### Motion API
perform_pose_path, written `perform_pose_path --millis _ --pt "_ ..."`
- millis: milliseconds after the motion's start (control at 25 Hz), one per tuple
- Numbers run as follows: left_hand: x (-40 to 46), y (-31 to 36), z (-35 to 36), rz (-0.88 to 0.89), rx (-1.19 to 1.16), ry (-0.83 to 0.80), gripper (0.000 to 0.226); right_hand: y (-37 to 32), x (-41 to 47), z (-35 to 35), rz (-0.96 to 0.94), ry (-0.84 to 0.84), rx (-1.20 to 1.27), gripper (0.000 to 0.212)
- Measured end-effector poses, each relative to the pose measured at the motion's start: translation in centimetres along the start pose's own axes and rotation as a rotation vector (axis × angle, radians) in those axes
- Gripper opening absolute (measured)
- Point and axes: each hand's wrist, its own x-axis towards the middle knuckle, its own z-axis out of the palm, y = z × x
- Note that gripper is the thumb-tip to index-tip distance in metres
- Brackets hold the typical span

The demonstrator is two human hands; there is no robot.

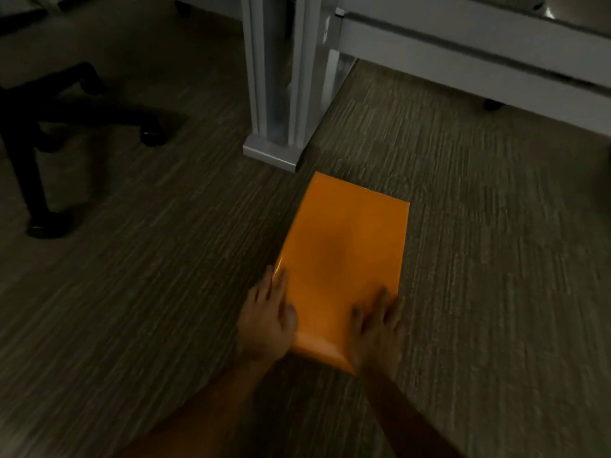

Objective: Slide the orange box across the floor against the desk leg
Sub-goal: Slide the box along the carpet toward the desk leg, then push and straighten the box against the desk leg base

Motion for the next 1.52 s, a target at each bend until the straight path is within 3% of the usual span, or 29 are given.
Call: perform_pose_path --millis 200,320,600,1520 --pt "0.2 -0.7 -1.7 0.359 0.261 -0.234 0.073 1.6 -1.1 0.1 -0.378 -0.065 -0.326 0.087" --pt "0.8 -0.8 -2.7 0.496 0.348 -0.363 0.091 2.3 -1.6 -0.2 -0.587 -0.169 -0.499 0.108" --pt "1.6 -1.0 -2.5 0.532 0.350 -0.364 0.101 1.8 -0.9 0.0 -0.540 -0.247 -0.527 0.121" --pt "21.5 0.8 2.7 0.671 0.197 -0.004 0.090 -4.6 17.6 -0.3 -0.600 0.030 -0.478 0.117"
